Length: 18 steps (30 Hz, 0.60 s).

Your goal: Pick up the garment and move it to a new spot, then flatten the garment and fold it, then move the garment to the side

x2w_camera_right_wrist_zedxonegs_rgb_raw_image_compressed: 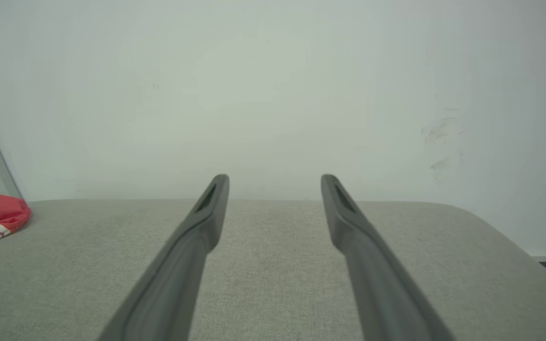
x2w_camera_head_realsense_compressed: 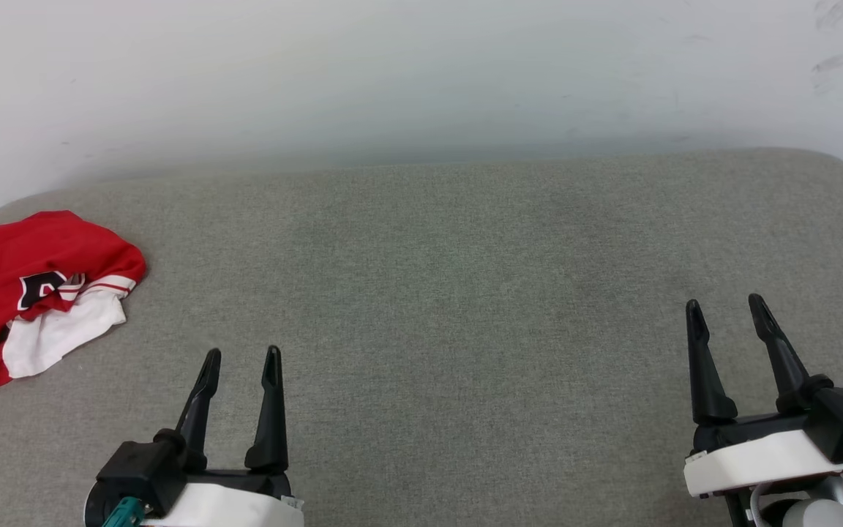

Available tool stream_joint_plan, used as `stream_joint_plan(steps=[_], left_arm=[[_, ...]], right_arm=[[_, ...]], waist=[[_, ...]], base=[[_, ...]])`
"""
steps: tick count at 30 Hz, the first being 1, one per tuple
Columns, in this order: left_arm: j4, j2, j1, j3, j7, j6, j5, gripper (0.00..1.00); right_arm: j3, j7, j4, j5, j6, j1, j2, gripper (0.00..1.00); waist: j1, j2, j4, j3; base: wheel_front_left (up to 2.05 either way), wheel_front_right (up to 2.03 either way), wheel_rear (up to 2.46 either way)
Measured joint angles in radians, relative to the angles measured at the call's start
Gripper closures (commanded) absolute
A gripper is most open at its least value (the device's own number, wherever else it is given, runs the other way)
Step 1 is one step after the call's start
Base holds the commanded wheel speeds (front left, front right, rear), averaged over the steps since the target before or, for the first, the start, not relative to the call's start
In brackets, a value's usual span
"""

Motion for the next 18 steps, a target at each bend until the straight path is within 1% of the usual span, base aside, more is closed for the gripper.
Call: stream_joint_plan(steps=[2,7,10,15,17,18], left_arm=[[0.013,-0.008,0.003,0.015,-0.004,-0.026,0.017,0.0],[0.037,-0.015,0.01,0.035,-0.013,-0.067,0.043,0.0],[0.039,-0.016,0.01,0.027,-0.02,-0.085,0.05,0.0],[0.041,-0.016,0.011,0.022,-0.026,-0.094,0.075,0.0],[0.045,-0.016,0.011,0.011,-0.033,-0.098,0.124,0.0],[0.044,-0.016,0.011,0.009,-0.033,-0.098,0.131,0.0]], right_arm=[[0.0,-0.004,0.003,-0.004,0.0,0.002,0.0,0.0],[0.0,-0.013,0.019,-0.001,0.0,0.013,0.0,0.0],[0.005,-0.02,0.022,-0.012,0.0,0.013,0.0,0.0],[0.006,-0.029,0.028,-0.032,0.0,0.013,0.0,0.0],[0.005,-0.03,0.027,-0.049,0.0,0.013,0.0,0.0],[0.005,-0.032,0.025,-0.055,0.0,0.013,0.0,0.0]], waist=[[0.0,0.0,-0.001,0.0],[0.0,0.0,-0.003,0.001],[0.0,0.0,-0.006,0.003],[0.0,0.0,-0.01,0.006],[-0.0001,0.0,-0.011,0.007],[0.0,0.0,-0.011,0.008]], base=[[0.0,0.0,0.0],[0.0,0.0,0.0],[0.0,0.0,0.0],[0.0,0.0,0.0],[0.0,0.0,0.0],[0.0,0.0,0.0]])
